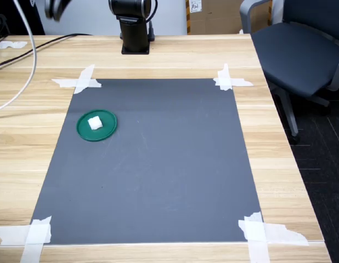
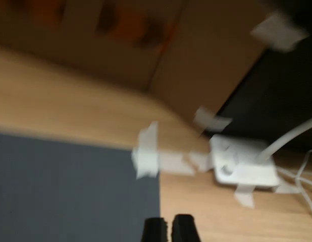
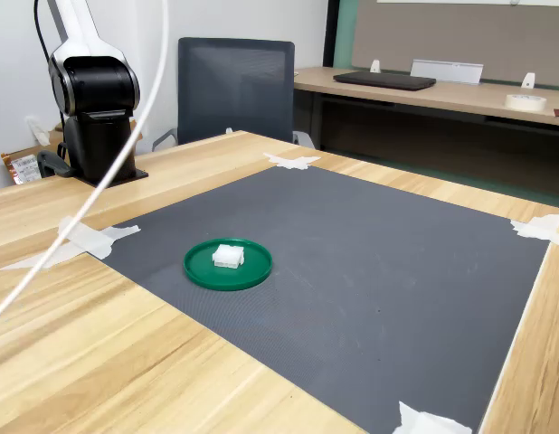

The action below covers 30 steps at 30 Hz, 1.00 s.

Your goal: Grasp a white terminal and put it in the green lid.

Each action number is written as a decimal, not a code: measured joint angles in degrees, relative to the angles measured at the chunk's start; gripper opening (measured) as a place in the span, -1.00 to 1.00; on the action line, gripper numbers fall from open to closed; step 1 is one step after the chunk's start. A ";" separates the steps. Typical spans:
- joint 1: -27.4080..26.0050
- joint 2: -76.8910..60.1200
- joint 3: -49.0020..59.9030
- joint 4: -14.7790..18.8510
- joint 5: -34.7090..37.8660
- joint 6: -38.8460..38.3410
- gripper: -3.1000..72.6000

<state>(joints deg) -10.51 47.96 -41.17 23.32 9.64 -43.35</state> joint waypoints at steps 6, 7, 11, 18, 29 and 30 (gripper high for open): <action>0.00 -12.22 10.66 7.89 -8.41 0.71 -0.99; 0.00 -14.41 12.18 9.29 -8.79 0.71 -0.99; 0.00 -23.09 17.86 13.22 -9.64 0.71 -0.99; 0.00 -35.58 27.83 15.24 -9.64 0.71 -0.99; 2.89 -47.07 37.40 15.43 -9.64 0.71 -0.99; 3.82 -47.82 37.79 15.43 -9.64 0.71 -0.99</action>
<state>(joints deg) -6.69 0.14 -3.38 38.75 0.00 -42.65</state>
